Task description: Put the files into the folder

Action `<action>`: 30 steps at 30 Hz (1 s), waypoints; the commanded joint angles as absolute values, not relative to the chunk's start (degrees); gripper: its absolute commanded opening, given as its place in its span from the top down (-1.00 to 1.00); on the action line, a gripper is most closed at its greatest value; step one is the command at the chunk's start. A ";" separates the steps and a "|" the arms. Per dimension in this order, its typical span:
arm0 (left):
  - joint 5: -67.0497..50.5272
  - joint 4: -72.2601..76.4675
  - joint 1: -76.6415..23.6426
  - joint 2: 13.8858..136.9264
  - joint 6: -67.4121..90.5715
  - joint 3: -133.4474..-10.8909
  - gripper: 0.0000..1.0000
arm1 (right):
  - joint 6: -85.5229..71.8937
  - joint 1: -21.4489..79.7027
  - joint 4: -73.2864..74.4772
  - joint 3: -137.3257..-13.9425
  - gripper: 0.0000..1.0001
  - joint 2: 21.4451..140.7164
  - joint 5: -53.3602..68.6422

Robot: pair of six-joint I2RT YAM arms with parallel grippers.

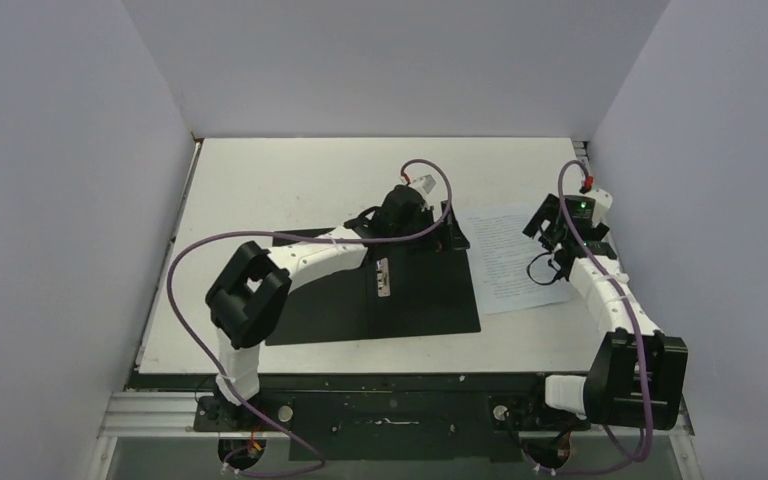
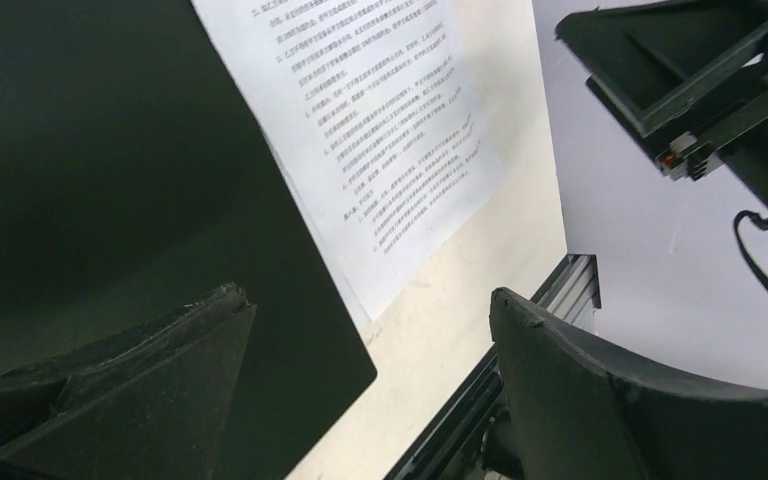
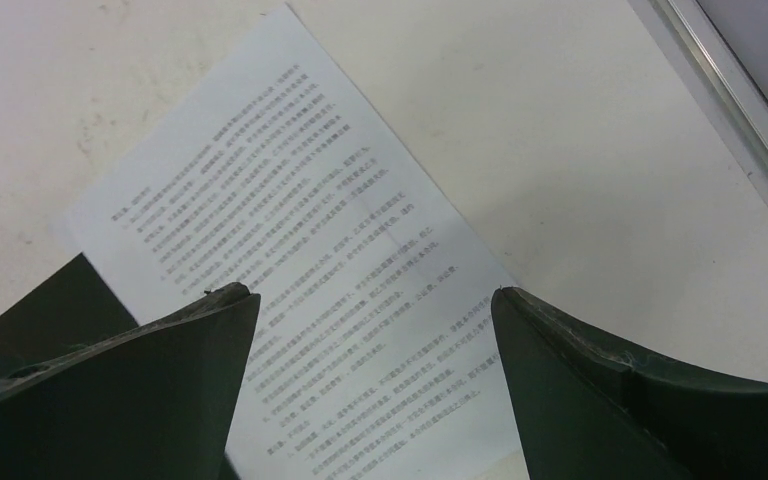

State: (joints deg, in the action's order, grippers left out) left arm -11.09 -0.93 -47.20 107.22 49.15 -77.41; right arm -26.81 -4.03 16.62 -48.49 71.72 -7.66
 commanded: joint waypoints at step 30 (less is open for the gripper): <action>-21.97 -8.70 -46.82 139.65 44.54 -111.90 -0.75 | -30.79 -12.96 -2.08 -41.14 -0.85 90.64 8.61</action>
State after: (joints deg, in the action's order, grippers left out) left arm -20.93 -7.29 -47.13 138.30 46.11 -108.22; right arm -29.85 -12.47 1.76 -42.37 89.34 5.08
